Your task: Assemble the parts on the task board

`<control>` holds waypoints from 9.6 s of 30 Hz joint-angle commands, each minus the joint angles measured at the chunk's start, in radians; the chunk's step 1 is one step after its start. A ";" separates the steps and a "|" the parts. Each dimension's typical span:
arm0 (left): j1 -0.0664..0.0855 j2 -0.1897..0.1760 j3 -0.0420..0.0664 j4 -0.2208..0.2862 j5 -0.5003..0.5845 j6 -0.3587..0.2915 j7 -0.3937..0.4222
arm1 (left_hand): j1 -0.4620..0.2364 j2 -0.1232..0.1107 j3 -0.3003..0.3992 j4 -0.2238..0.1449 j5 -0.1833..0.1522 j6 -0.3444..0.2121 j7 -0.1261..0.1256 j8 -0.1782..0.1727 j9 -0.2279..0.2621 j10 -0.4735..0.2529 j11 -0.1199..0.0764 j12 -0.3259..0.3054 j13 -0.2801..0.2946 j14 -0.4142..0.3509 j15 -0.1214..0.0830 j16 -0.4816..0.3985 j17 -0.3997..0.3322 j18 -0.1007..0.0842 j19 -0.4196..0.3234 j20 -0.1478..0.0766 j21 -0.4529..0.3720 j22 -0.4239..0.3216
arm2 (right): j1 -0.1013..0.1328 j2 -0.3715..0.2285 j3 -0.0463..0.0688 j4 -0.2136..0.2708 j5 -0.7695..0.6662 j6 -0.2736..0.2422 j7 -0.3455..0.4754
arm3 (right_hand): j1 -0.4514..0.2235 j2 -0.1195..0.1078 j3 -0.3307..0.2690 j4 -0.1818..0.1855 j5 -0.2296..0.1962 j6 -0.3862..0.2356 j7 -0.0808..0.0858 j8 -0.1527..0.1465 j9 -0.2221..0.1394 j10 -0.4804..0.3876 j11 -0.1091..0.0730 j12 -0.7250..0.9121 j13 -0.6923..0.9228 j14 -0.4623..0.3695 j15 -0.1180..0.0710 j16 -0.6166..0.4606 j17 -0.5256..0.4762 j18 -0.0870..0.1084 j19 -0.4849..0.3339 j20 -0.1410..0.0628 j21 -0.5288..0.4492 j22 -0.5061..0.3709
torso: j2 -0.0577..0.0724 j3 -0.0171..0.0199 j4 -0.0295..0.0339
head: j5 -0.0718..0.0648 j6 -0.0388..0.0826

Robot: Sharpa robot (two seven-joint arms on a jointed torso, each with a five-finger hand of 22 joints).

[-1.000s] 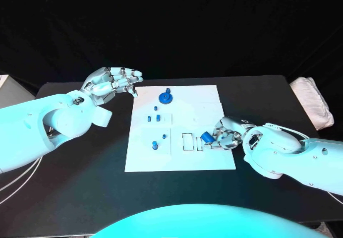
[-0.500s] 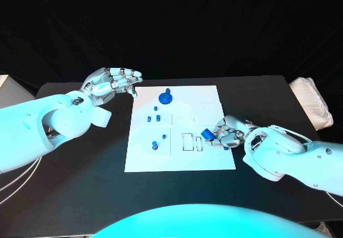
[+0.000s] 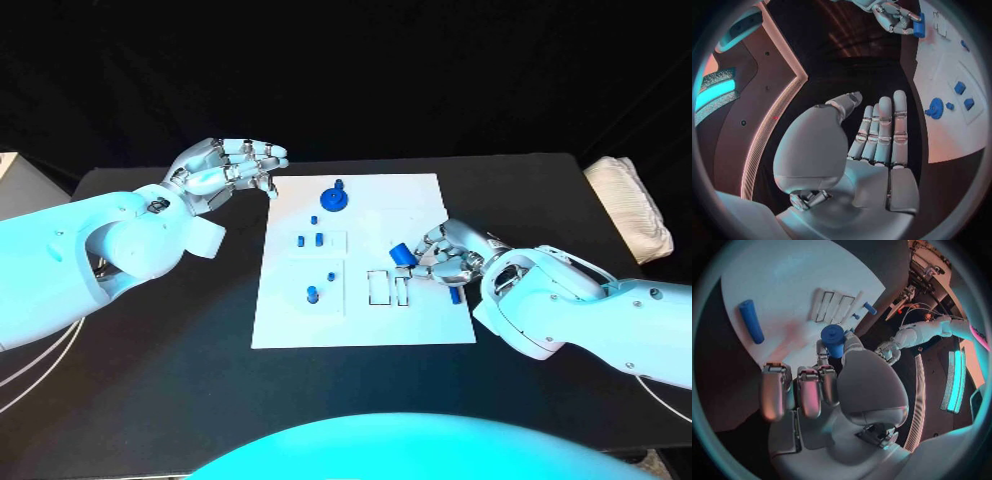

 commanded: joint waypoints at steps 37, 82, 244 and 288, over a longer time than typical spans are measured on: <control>0.000 -0.007 0.001 0.007 0.004 0.024 -0.001 | 0.001 0.010 0.001 0.005 0.005 0.004 0.002 0.009 0.000 -0.007 0.001 -0.005 -0.003 -0.009 -0.001 -0.008 -0.002 0.013 -0.007 0.005 -0.011 -0.004 | -0.016 0.079 -0.001 -0.027 -0.019 0.152 -0.038 | -0.075 0.050 -0.005 0.001 -0.010 0.077 -0.047 0.034 0.000 0.076 -0.015 0.041 0.214 0.104 -0.009 0.019 0.263 -0.025 0.072 -0.009 0.039 0.179 | 0.000 -0.0003 -0.0002 | 0.004 -0.003; 0.000 -0.010 0.000 0.001 0.003 0.023 -0.004 | -0.001 0.013 0.000 0.009 0.005 0.006 0.002 0.011 0.001 -0.010 0.002 -0.005 -0.005 -0.010 0.000 -0.010 -0.003 0.013 -0.008 0.006 -0.014 -0.006 | -0.015 0.005 0.000 -0.002 -0.057 0.044 0.090 | 0.019 -0.066 0.015 -0.003 -0.160 0.030 -0.033 0.051 -0.007 0.052 -0.004 -0.031 0.185 0.099 -0.001 0.009 0.241 -0.014 0.056 -0.003 -0.017 0.153 | -0.001 0.0001 -0.0012 | 0.000 -0.003; 0.000 -0.014 0.000 0.009 0.002 0.031 -0.014 | -0.002 0.018 0.001 0.015 0.007 0.005 0.002 0.016 0.000 -0.012 0.002 -0.002 -0.007 -0.010 0.000 -0.012 -0.003 0.014 -0.006 0.007 -0.020 -0.010 | -0.066 0.049 -0.001 -0.045 -0.054 0.068 -0.016 | -0.260 -0.164 0.375 -0.001 0.003 0.066 -0.043 0.034 0.008 0.070 -0.013 -0.026 0.207 0.102 -0.009 0.014 0.254 -0.019 0.068 -0.010 -0.006 0.185 | -0.002 0.0015 -0.0134 | -0.020 -0.003; -0.041 0.191 -0.002 -0.320 0.169 -0.125 0.140 | 0.099 0.037 -0.199 0.177 -0.106 -0.049 -0.037 -0.011 -0.078 0.061 0.040 -0.286 -0.042 -0.142 0.094 -0.760 -0.251 0.002 -0.115 0.122 -0.720 -0.430 | 0.054 0.246 0.037 -0.624 1.012 0.140 0.904 | 0.115 -0.189 0.541 -0.076 -0.138 -0.162 0.112 -0.170 -0.069 -0.378 0.159 -1.360 -1.058 -0.419 0.177 -1.275 -0.833 0.130 -0.416 0.180 -1.355 -0.898 | -0.103 -0.0243 -0.0324 | 0.044 0.116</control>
